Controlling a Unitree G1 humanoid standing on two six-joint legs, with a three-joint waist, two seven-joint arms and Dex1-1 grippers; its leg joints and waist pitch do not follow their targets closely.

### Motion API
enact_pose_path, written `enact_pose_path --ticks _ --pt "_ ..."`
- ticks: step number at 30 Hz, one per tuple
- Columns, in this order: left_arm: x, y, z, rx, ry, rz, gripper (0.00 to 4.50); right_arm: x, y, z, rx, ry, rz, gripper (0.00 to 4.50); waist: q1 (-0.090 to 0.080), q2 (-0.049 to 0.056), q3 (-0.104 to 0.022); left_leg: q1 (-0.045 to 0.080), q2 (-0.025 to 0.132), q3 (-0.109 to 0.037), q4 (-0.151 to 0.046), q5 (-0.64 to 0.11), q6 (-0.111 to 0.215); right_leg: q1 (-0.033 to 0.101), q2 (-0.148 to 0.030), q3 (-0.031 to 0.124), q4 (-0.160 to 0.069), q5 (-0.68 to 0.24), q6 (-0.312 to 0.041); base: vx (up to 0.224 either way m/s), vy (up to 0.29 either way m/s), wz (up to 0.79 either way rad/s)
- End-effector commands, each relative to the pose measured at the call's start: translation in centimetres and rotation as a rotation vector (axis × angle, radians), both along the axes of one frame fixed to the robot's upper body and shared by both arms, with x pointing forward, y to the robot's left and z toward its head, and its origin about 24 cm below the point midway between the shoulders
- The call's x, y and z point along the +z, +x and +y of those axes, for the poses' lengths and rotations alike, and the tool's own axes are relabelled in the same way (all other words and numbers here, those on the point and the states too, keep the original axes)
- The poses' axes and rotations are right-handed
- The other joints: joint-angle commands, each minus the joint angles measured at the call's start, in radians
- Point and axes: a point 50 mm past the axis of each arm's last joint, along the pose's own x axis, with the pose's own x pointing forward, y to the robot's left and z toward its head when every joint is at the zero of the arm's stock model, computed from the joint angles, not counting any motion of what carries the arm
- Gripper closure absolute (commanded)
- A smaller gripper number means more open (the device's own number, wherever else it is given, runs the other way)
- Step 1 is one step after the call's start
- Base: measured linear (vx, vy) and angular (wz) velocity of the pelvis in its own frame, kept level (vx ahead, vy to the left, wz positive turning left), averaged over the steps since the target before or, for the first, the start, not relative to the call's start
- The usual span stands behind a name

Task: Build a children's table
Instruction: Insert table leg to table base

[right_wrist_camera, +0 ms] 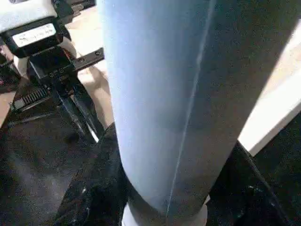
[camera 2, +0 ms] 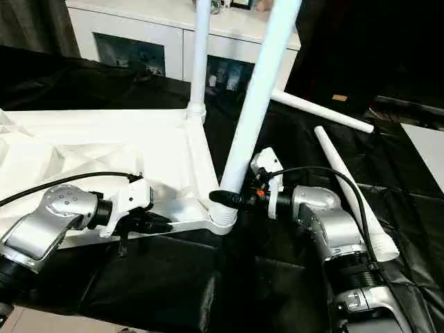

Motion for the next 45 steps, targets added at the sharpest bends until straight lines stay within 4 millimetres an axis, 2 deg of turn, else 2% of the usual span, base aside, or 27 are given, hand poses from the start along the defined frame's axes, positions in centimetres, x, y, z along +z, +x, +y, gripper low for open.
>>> enact_pose_path --ticks 1,4,5,7,13,18,22,23,26,30,33,36,37,39,45 --pt "1.9 0.5 -1.3 -0.064 -0.027 -0.109 4.50 -4.0 -1.7 -0.2 0.010 -0.150 0.152 2.66 -0.006 0.019 -0.044 0.009 0.034 -0.001 -0.077 -0.157 0.005 0.038 -0.060 0.031 -0.059 -0.092 -0.208 0.000 0.000 0.00" --pt "1.8 0.8 -1.0 -0.048 0.003 -0.127 4.50 -4.1 -2.0 -0.2 0.047 -0.205 0.123 2.66 -0.005 0.018 -0.041 0.008 0.034 -0.002 -0.079 -0.185 -0.001 0.038 -0.062 0.031 -0.062 -0.127 -0.201 0.000 0.000 0.00" --pt "1.8 0.8 -0.9 -0.050 0.003 -0.124 4.50 -4.3 -2.1 -0.4 0.053 -0.222 0.121 2.66 -0.004 0.020 -0.040 0.011 0.035 -0.003 -0.081 -0.219 -0.008 0.036 -0.063 0.032 -0.067 -0.180 -0.192 0.000 0.000 0.00" --pt "1.8 0.8 -0.9 -0.049 0.002 -0.123 4.50 -4.3 -2.1 -0.6 0.054 -0.237 0.114 2.66 -0.004 0.019 -0.041 0.011 0.035 -0.004 -0.082 -0.235 -0.013 0.035 -0.063 0.032 -0.069 -0.200 -0.185 0.000 0.000 0.00" --pt "1.9 0.8 -0.8 -0.038 0.001 -0.135 4.50 -4.0 -1.9 -1.2 0.014 -0.199 0.133 2.66 -0.004 0.016 -0.045 0.009 0.034 -0.004 -0.079 -0.196 -0.007 0.038 -0.060 0.030 -0.061 -0.124 -0.196 0.000 0.000 0.00" --pt "2.0 1.1 -1.1 0.000 -0.011 -0.161 4.50 -4.1 -1.8 -1.0 -0.065 -0.099 0.154 2.66 -0.001 0.016 -0.045 0.012 0.034 -0.002 -0.078 -0.201 -0.005 0.036 -0.061 0.031 -0.062 -0.124 -0.202 0.000 0.000 0.00" --pt "2.0 1.3 -1.4 0.044 -0.044 -0.166 4.50 -4.3 -1.0 -1.3 -0.290 0.092 0.236 2.66 -0.005 0.018 -0.043 0.010 0.034 -0.005 -0.082 -0.244 -0.017 0.035 -0.063 0.031 -0.068 -0.195 -0.196 0.000 0.000 0.00" --pt "2.0 1.2 -1.5 0.041 -0.044 -0.164 4.50 -4.7 -1.1 -1.5 -0.315 0.098 0.268 2.66 -0.004 0.019 -0.043 0.012 0.034 -0.007 -0.083 -0.257 -0.023 0.034 -0.062 0.030 -0.071 -0.222 -0.189 0.000 0.000 0.00" --pt "1.9 1.2 -1.5 0.040 -0.044 -0.165 4.50 -5.3 -1.4 -1.7 -0.329 0.069 0.294 2.66 -0.004 0.022 -0.043 0.010 0.034 -0.006 -0.082 -0.234 -0.022 0.034 -0.062 0.030 -0.069 -0.198 -0.185 0.000 0.000 0.00" --pt "2.1 1.4 -1.6 0.056 -0.053 -0.181 4.50 -5.5 -1.9 -1.9 -0.347 0.093 0.257 2.66 -0.002 0.020 -0.044 0.010 0.035 -0.006 -0.081 -0.228 -0.022 0.035 -0.063 0.030 -0.068 -0.187 -0.185 0.000 0.000 0.00" --pt "2.1 1.4 -1.7 0.081 -0.063 -0.193 4.50 -5.8 -2.8 -2.1 -0.418 0.139 0.157 2.66 0.004 0.021 -0.044 0.011 0.036 -0.004 -0.080 -0.215 -0.019 0.032 -0.064 0.030 -0.067 -0.154 -0.186 0.000 0.000 0.00" --pt "2.0 1.4 -1.7 0.085 -0.064 -0.195 4.50 -5.9 -2.9 -2.0 -0.431 0.154 0.149 2.66 0.000 0.021 -0.044 0.007 0.035 -0.007 -0.084 -0.225 -0.021 0.037 -0.062 0.028 -0.065 -0.164 -0.183 0.000 0.000 0.00" --pt "2.0 1.4 -1.8 0.088 -0.067 -0.195 4.50 -5.9 -3.2 -2.0 -0.459 0.186 0.117 2.66 -0.002 0.024 -0.042 0.007 0.035 -0.007 -0.085 -0.242 -0.021 0.035 -0.062 0.029 -0.068 -0.183 -0.182 0.000 0.000 0.00" --pt "1.9 1.4 -1.9 0.094 -0.070 -0.195 4.50 -6.3 -3.8 -1.9 -0.512 0.232 0.081 2.66 -0.002 0.021 -0.042 0.008 0.035 -0.007 -0.084 -0.267 -0.018 0.033 -0.066 0.032 -0.075 -0.234 -0.171 0.000 0.000 0.00" --pt "1.9 1.5 -2.0 0.098 -0.069 -0.198 4.50 -7.1 -4.7 -1.6 -0.517 0.175 0.040 2.66 -0.001 0.027 -0.040 0.008 0.036 -0.007 -0.088 -0.257 -0.014 0.032 -0.063 0.031 -0.073 -0.210 -0.174 0.000 0.000 0.00"
